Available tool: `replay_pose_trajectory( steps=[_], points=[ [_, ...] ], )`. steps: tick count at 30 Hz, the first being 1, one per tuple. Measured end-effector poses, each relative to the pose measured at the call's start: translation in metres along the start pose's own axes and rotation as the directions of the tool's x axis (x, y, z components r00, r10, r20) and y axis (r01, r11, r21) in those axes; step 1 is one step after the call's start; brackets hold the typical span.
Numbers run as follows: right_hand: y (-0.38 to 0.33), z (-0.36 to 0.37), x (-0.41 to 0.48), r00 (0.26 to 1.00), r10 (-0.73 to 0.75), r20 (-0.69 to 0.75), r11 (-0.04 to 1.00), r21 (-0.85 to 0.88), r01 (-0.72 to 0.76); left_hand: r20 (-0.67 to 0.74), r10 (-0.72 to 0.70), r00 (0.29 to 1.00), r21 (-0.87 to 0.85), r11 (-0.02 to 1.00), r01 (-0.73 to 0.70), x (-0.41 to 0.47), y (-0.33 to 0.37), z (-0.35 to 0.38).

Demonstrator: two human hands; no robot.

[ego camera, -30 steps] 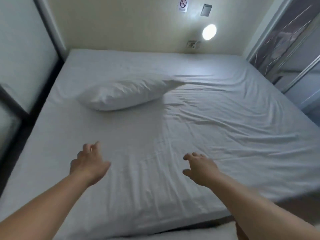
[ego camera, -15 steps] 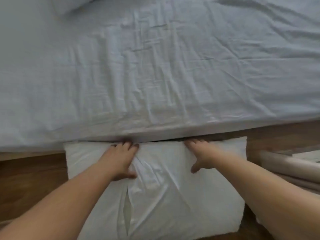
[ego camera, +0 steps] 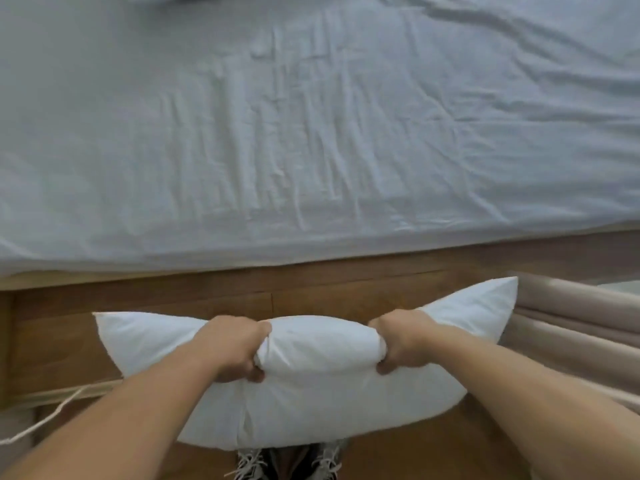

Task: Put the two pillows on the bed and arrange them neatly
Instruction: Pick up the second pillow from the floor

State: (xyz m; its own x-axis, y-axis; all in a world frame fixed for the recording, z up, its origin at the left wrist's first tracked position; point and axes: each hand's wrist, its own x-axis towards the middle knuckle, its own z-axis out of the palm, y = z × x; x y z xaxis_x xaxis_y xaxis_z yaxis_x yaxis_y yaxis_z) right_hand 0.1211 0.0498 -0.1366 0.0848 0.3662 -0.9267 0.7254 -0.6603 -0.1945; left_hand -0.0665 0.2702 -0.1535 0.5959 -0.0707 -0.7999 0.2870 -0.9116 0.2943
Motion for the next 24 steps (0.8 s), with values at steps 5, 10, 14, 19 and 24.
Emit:
replay_pose_trajectory(
  steps=[5,10,14,19,24],
  points=[
    [-0.015,-0.196,-0.118,0.961,-0.024,-0.277,0.999,-0.049,0.010,-0.244,-0.017,0.970,-0.007,1.000,0.016,-0.088,-0.016,-0.204],
    [-0.047,-0.421,-0.252,0.519,-0.074,-0.851,0.989,-0.129,-0.071,-0.820,-0.065,0.569,0.146,0.937,0.317,-0.196,-0.042,-0.442],
    [-0.078,-0.491,-0.290,0.296,0.047,-0.954,0.931,-0.066,-0.358,-0.868,-0.204,0.453,0.071,0.852,0.519,-0.226,-0.063,-0.490],
    [-0.087,-0.430,-0.230,0.558,0.099,-0.824,0.968,-0.051,-0.247,-0.668,-0.304,0.679,0.143,0.843,0.518,-0.197,-0.087,-0.419],
    [-0.076,-0.373,-0.137,0.771,0.095,-0.629,0.977,-0.089,-0.193,-0.580,-0.372,0.725,0.110,0.846,0.522,-0.155,-0.137,-0.391]
  ],
)
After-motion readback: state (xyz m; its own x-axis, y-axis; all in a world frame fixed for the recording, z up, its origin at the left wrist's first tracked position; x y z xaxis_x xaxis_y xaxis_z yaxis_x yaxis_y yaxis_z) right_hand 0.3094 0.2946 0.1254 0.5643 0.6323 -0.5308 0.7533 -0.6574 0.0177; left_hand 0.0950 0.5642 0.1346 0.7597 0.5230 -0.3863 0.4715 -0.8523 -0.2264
